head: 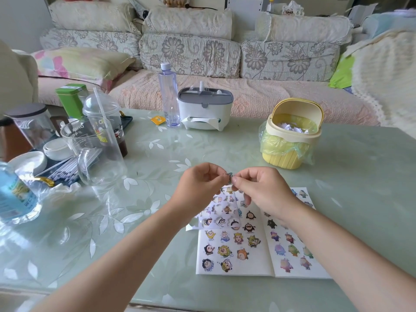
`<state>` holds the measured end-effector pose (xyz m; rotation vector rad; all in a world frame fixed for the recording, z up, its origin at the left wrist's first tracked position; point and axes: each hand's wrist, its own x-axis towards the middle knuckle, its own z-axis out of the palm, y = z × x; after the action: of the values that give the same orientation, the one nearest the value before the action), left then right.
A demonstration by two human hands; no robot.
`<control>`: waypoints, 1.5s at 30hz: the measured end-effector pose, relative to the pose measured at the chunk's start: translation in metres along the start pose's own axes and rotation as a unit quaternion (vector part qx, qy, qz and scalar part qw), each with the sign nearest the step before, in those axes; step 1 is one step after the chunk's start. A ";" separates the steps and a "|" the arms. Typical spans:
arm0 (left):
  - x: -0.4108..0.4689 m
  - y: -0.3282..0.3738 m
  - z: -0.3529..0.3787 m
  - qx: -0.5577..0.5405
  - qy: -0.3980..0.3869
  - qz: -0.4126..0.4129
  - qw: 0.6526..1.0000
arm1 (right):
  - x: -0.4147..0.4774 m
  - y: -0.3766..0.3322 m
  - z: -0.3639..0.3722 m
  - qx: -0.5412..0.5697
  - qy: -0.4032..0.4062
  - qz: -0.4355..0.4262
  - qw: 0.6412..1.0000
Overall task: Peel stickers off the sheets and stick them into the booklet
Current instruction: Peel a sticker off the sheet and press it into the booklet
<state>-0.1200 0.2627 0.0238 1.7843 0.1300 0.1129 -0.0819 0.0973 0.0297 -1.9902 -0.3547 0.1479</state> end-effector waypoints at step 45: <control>-0.002 0.014 -0.009 0.006 -0.027 0.003 1.000 | 0.001 -0.006 -0.009 0.140 -0.047 0.025 0.989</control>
<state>-0.1226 0.2683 0.0394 1.7979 0.0856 0.0687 -0.0800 0.0918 0.0394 -1.7186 -0.3256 0.3075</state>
